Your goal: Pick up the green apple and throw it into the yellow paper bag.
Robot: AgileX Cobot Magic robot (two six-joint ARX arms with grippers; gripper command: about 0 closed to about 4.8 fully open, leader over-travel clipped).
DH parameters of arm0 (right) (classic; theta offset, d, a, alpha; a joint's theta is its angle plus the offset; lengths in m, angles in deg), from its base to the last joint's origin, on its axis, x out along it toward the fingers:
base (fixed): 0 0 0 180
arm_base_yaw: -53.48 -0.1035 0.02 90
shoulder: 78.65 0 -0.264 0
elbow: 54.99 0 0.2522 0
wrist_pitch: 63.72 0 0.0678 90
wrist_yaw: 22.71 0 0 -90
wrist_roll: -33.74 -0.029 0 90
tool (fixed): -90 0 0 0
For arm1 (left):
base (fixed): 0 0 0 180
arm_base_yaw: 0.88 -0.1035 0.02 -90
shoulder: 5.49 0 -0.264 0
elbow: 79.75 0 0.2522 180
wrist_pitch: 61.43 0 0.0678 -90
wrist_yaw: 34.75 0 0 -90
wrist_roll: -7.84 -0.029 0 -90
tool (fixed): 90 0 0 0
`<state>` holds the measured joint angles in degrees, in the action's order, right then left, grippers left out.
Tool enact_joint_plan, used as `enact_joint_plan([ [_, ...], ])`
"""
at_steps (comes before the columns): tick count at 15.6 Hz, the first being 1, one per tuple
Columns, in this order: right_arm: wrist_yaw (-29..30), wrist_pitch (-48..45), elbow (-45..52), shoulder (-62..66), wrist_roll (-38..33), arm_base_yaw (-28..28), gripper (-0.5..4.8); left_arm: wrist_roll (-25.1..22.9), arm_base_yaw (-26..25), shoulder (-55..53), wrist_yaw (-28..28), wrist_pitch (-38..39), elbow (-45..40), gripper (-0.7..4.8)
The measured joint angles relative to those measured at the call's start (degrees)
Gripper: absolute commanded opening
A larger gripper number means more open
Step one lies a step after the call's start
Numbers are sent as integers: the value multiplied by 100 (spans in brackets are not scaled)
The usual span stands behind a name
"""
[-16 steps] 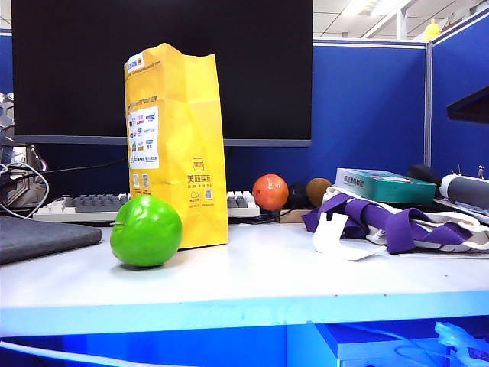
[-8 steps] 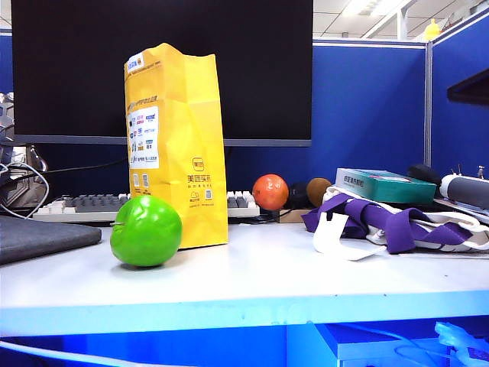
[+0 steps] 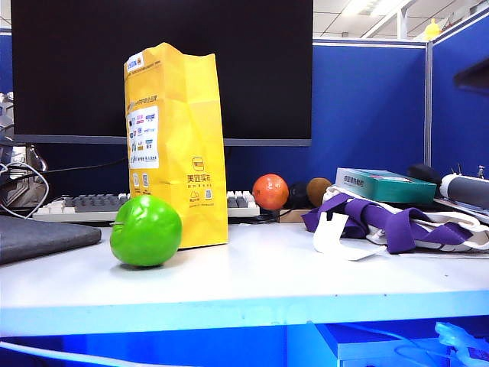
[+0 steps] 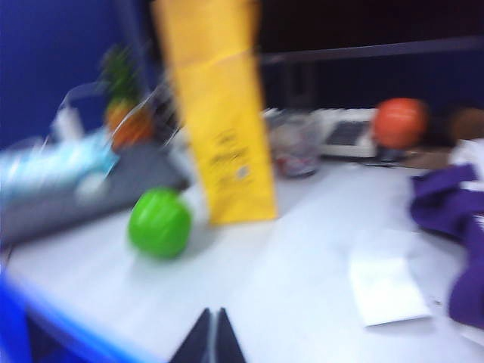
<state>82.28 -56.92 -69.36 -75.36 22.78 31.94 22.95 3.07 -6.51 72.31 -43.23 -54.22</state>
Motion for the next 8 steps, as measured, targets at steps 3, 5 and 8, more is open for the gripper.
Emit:
enact_joint_plan([
  [3,-470,-807,0,2,-407,2,213,-393,2,-1123,146,315,909,479],
  [5,-479,-1051,0,11,-420,2,397,-1001,2,-2109,197,310,1606,479],
  [8,-450,-723,-160,188,-555,2,414,-1274,2,-3261,791,380,2330,479],
])
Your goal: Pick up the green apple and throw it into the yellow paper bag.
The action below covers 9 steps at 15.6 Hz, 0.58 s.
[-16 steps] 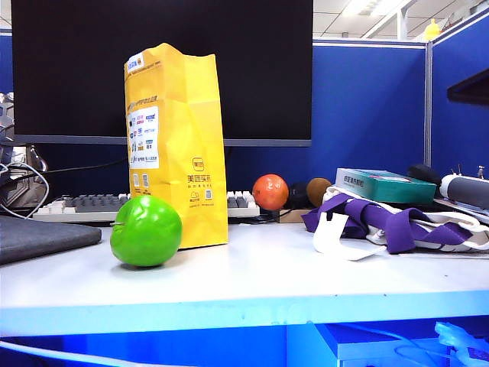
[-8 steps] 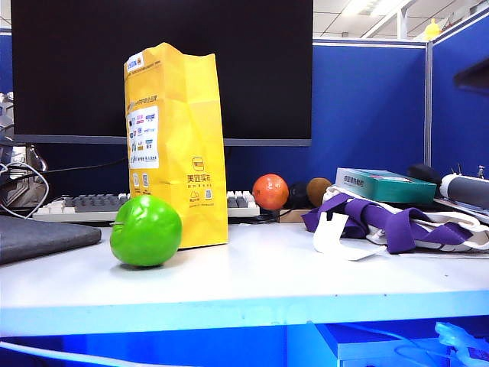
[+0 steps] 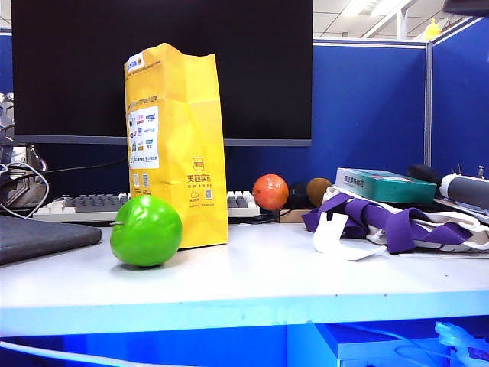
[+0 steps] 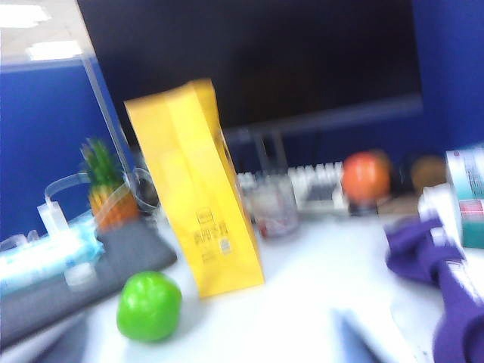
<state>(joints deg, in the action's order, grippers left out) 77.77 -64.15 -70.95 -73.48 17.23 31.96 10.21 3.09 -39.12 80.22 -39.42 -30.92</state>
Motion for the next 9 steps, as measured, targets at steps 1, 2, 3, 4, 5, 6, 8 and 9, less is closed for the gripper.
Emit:
enact_joint_plan([
  [1,2,400,-420,125,133,2,419,-28,42,-369,144,107,234,479],
  [2,0,612,-890,374,431,2,425,-197,162,-686,140,247,426,479],
  [3,2,704,-1281,728,752,2,447,-398,297,-975,39,273,551,479],
  [4,0,739,-1519,1097,846,2,479,-546,411,-1198,-55,280,575,479],
  [5,4,815,-1764,1626,872,2,479,-586,555,-1464,-122,321,588,479],
  [6,79,846,-1978,2070,883,2,479,-603,678,-1633,-212,337,588,479],
  [8,697,896,-2527,3123,890,-7,479,-634,1139,-2087,-396,378,588,479],
  [9,994,890,-2820,3628,892,-17,479,-719,1342,-2232,-529,382,588,479],
])
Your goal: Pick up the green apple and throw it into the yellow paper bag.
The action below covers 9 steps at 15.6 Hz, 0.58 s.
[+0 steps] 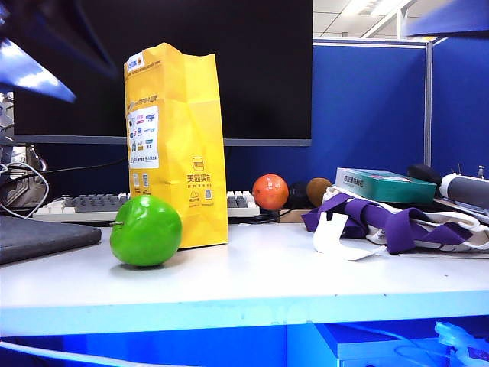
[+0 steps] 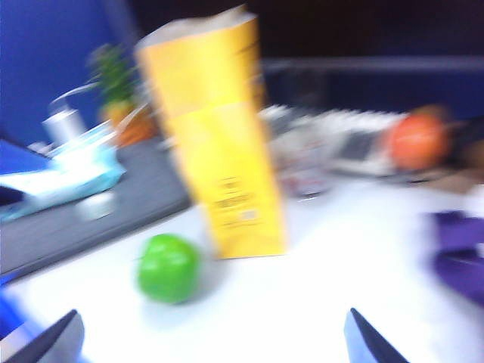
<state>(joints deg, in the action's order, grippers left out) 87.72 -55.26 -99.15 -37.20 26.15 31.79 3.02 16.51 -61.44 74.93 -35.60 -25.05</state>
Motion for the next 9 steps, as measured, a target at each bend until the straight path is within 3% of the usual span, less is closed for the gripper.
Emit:
enact_joint_plan([
  [5,1134,-37,-645,1580,-2,-52,479,-577,699,-874,-1099,-66,4,479],
  [9,1270,-42,-647,1808,-2,-125,479,-726,730,-1530,-1193,-271,9,479],
])
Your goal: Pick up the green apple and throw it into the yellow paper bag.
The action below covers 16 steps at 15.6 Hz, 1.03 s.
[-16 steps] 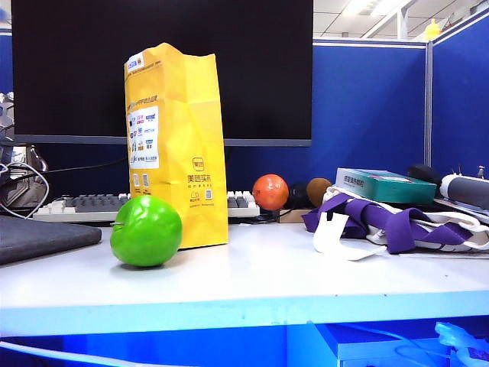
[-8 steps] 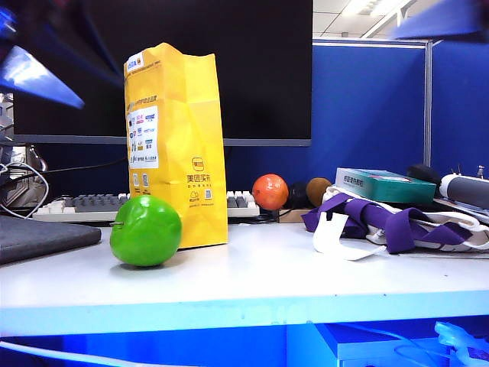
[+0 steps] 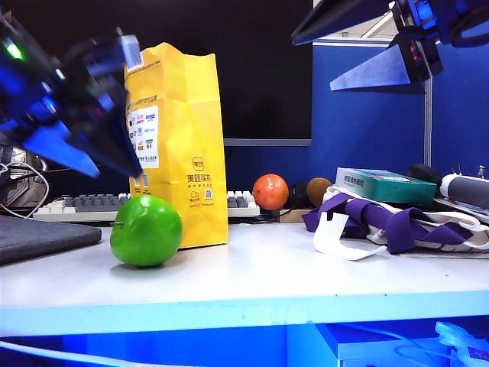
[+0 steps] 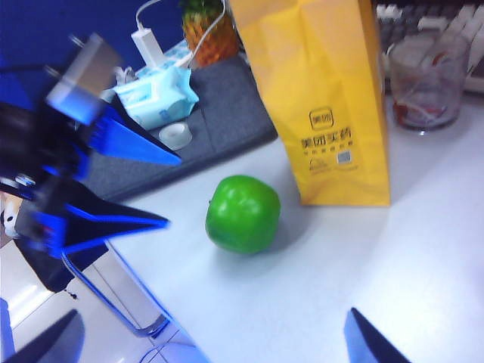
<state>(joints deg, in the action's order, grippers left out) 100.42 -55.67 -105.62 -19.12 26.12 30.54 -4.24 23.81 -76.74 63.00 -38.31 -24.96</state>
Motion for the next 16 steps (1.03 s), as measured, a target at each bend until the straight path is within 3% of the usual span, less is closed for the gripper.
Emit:
enact_joint_plan([
  [9,7,31,-2,28,2,-11,479,-57,2,-968,125,-977,81,479],
  [16,4,61,0,33,2,-11,479,52,39,-1895,433,-326,848,479],
])
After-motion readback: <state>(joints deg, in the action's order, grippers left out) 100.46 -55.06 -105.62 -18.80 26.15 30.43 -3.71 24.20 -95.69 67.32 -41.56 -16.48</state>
